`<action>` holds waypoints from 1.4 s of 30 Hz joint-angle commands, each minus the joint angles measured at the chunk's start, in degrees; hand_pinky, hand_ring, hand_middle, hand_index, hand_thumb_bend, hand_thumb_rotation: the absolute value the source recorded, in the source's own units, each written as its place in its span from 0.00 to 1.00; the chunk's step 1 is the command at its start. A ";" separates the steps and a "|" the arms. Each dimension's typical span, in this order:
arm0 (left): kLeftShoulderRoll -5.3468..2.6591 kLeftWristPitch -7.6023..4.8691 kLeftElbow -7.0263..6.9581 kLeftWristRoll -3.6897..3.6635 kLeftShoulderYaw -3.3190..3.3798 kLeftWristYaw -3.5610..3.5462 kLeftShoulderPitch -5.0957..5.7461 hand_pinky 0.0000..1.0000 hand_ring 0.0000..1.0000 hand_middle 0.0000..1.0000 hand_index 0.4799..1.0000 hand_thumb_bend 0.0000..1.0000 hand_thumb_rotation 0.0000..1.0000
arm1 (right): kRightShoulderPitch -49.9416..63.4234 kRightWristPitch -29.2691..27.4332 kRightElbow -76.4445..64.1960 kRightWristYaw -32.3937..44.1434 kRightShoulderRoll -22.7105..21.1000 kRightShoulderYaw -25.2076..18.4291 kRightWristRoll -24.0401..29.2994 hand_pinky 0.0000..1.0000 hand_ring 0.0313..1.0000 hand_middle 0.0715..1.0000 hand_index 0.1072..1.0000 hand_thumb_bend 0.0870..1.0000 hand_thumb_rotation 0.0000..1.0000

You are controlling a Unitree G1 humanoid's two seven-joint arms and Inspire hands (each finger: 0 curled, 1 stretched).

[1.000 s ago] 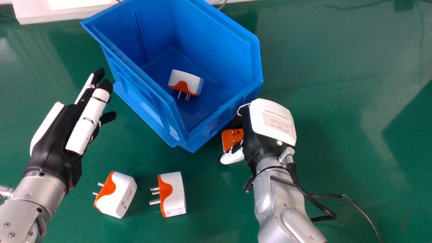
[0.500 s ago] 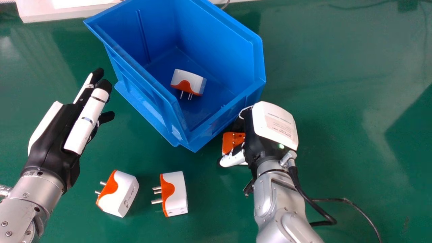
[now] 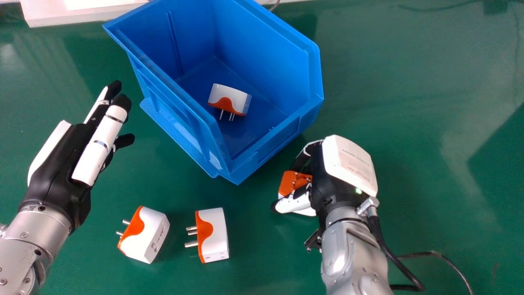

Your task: Pick all objects and put in blue box

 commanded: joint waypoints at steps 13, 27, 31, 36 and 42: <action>0.96 -0.91 0.43 -0.57 1.44 -0.59 -0.91 0.91 0.98 1.00 1.00 0.41 1.00 | 5.76 1.14 -12.00 0.86 -0.71 0.61 -1.45 0.33 0.42 0.50 0.47 0.44 0.00; 0.90 -0.47 0.44 -0.42 1.51 -0.76 -1.16 0.90 0.98 1.00 1.00 0.41 1.00 | 8.98 0.60 -21.88 1.46 -0.37 1.82 -2.80 0.32 0.40 0.49 0.50 0.44 0.00; 0.91 -0.59 0.61 -0.40 1.51 -0.86 -1.24 0.90 0.98 1.00 1.00 0.41 1.00 | 9.81 0.60 -24.92 2.32 -0.67 2.20 -3.30 0.32 0.40 0.49 0.50 0.44 0.00; 1.01 -0.65 0.80 -0.31 1.49 -1.01 -1.47 0.90 0.98 1.00 1.00 0.41 1.00 | 10.07 0.56 -27.89 3.03 -0.70 2.41 -3.91 0.31 0.40 0.49 0.50 0.44 0.00; 1.08 -0.73 1.16 -0.17 1.40 -1.07 -1.75 0.90 0.98 1.00 1.00 0.41 1.00 | 8.57 0.93 -29.01 4.04 -0.47 2.47 -5.31 0.32 0.40 0.49 0.51 0.44 0.00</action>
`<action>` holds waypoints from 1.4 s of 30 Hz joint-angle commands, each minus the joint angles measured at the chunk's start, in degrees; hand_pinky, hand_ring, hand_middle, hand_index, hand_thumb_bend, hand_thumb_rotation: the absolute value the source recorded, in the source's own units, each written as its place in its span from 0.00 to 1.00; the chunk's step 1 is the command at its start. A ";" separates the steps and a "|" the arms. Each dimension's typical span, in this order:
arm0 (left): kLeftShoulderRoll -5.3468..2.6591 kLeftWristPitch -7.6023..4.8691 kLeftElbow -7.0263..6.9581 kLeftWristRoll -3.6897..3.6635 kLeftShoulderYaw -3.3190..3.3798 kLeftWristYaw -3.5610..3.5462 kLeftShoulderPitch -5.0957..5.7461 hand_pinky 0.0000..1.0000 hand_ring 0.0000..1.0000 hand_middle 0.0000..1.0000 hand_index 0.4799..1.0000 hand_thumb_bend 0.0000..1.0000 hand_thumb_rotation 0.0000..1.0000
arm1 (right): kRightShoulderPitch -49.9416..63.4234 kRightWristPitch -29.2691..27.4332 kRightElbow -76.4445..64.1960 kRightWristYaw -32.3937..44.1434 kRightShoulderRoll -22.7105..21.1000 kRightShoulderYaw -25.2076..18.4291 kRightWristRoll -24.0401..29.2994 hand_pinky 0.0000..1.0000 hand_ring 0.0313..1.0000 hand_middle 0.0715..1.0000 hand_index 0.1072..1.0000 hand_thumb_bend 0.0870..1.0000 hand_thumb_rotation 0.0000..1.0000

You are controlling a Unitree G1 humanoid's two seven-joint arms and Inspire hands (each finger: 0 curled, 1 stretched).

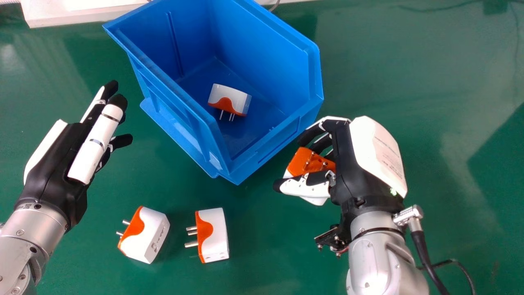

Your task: Pick all objects and put in blue box

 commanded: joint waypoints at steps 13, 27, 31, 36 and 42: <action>0.81 -0.50 -0.85 -0.10 0.51 0.15 -0.81 0.89 0.98 1.00 1.00 0.41 1.00 | -2.23 -0.28 -2.75 1.35 2.57 1.81 -5.67 0.32 0.39 0.48 0.51 0.44 0.00; 0.01 -1.68 -0.30 0.41 -0.95 0.46 -0.49 0.89 0.98 1.00 1.00 0.41 1.00 | -25.36 -3.14 8.65 6.53 5.28 -4.25 -4.05 0.32 0.40 0.49 0.51 0.44 0.00; -0.16 -2.06 -0.18 0.23 -1.05 0.40 -0.19 0.89 0.98 1.00 1.00 0.41 1.00 | -35.63 -7.72 19.29 3.84 6.10 -6.82 -1.25 0.32 0.40 0.49 0.51 0.44 0.00; -0.59 -2.05 -0.93 -0.38 -0.95 0.32 0.51 0.89 0.98 1.00 1.00 0.41 1.00 | -46.63 -14.96 33.90 -0.99 6.09 -9.32 3.23 0.31 0.40 0.49 0.51 0.44 0.00; -1.28 -2.12 -2.08 -0.99 -0.90 0.46 1.77 0.89 0.98 1.00 1.00 0.40 1.00 | -59.51 -26.94 58.73 -8.93 5.10 -10.95 8.25 0.31 0.40 0.49 0.51 0.44 0.00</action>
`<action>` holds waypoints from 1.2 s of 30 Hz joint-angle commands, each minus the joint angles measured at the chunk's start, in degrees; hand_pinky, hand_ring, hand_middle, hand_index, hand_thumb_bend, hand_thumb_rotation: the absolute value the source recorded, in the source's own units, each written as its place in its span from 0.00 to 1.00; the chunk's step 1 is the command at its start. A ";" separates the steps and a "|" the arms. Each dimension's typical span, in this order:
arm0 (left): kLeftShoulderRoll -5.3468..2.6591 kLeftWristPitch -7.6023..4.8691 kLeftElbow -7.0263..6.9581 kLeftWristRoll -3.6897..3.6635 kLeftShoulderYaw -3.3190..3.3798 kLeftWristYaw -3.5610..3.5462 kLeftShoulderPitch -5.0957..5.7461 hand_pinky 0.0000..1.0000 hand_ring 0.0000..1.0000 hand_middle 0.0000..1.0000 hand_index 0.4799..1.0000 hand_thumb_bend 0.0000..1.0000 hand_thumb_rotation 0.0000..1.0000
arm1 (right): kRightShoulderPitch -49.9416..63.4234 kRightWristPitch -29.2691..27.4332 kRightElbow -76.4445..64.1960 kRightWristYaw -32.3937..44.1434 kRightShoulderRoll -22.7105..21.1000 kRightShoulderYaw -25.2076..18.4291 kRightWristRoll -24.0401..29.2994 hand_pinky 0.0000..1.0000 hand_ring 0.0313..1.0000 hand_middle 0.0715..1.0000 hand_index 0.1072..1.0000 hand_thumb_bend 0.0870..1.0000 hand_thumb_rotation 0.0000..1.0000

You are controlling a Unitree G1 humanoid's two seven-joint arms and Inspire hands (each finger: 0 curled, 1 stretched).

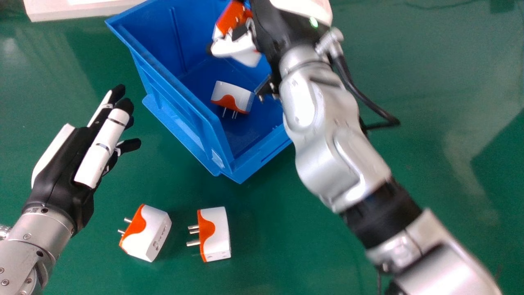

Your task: Pick all objects and put in blue box

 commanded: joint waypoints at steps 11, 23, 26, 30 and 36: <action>-1.13 0.41 -5.56 -0.47 -0.18 1.19 2.39 0.89 0.98 1.00 1.00 0.40 1.00 | -12.17 -7.82 22.16 -5.97 0.22 2.58 1.61 0.32 0.41 0.50 0.50 0.44 0.00; -1.13 2.60 -7.18 -0.21 -0.63 2.05 2.01 0.90 0.98 1.00 1.00 0.41 1.00 | -12.20 -7.30 22.11 -2.87 -0.08 2.28 5.25 0.60 0.75 0.82 0.74 0.62 0.04; -0.94 2.67 -6.77 -0.05 -0.79 2.20 1.66 0.90 0.98 1.00 1.00 0.41 1.00 | -12.14 -8.65 22.96 -4.71 -0.50 3.01 4.67 0.64 0.81 0.87 0.80 0.65 0.09; -0.82 2.44 -6.03 0.23 -0.99 2.33 1.26 0.90 0.98 1.00 1.00 0.41 1.00 | -12.06 -8.39 22.86 -5.27 -0.75 3.35 4.66 0.67 0.85 0.92 0.85 0.68 0.13; -0.70 2.30 -5.30 0.42 -1.12 2.37 0.74 0.90 0.98 1.00 1.00 0.41 1.00 | -10.46 -6.99 18.88 -5.35 -0.91 2.36 5.57 0.67 0.86 0.93 0.86 0.68 0.15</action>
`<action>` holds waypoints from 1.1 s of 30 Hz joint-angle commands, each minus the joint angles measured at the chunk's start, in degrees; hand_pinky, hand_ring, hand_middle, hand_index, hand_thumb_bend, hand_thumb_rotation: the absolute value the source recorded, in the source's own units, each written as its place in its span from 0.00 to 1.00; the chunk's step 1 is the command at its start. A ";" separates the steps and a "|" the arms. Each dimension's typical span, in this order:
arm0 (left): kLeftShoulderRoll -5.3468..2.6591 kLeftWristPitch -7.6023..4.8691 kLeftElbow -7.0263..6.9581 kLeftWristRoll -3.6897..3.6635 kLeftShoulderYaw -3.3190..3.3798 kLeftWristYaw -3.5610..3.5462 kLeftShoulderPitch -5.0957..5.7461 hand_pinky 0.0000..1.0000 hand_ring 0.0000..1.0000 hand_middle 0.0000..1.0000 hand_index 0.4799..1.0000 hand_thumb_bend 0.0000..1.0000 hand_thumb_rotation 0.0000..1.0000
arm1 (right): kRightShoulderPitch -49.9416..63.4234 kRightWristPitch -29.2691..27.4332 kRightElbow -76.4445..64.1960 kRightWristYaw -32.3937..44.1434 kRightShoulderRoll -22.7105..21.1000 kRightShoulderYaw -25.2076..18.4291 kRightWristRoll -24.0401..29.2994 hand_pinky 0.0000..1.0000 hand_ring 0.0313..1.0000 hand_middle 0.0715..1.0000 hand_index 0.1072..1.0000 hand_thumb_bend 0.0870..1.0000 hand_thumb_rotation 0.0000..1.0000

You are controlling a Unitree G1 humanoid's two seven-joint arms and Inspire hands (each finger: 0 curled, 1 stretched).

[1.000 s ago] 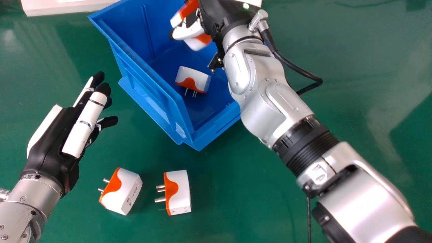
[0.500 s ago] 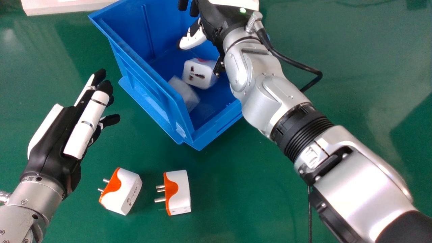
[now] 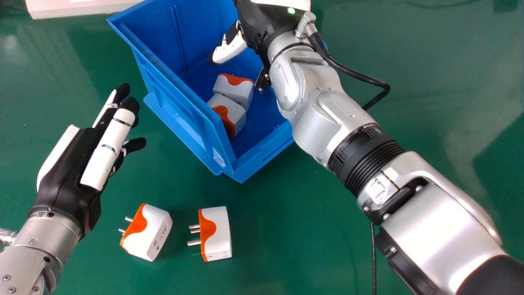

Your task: Pick all objects and put in blue box

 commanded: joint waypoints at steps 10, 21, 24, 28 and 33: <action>0.78 -0.50 0.16 0.49 0.15 0.01 -0.96 0.90 0.98 1.00 1.00 0.41 1.00 | 16.24 7.56 -35.06 0.92 -4.93 0.64 -5.45 0.67 0.86 0.93 0.86 0.68 0.14; 1.50 -2.67 2.31 -0.10 2.27 -1.48 0.06 0.91 0.98 1.00 1.00 0.41 1.00 | 44.66 9.78 -72.57 4.65 -9.07 3.86 -14.03 0.69 0.87 0.93 0.86 0.68 0.09; 1.32 -3.11 2.39 -0.17 2.82 -1.81 0.57 0.90 0.98 1.00 1.00 0.41 1.00 | 52.18 7.70 -79.20 4.89 -10.85 4.40 -15.40 0.71 0.91 0.95 0.87 0.65 0.10; 1.04 -4.27 2.62 -0.59 3.36 -2.08 1.30 0.90 0.98 1.00 1.00 0.41 1.00 | 62.46 3.73 -86.21 4.27 -12.79 4.77 -16.33 0.74 0.94 0.97 0.89 0.62 0.14; 0.71 -6.10 3.53 -0.55 3.68 -2.32 2.02 0.90 0.98 1.00 1.00 0.41 1.00 | 74.78 -3.11 -90.64 1.62 -15.15 5.31 -16.29 0.77 0.97 0.99 0.91 0.57 0.21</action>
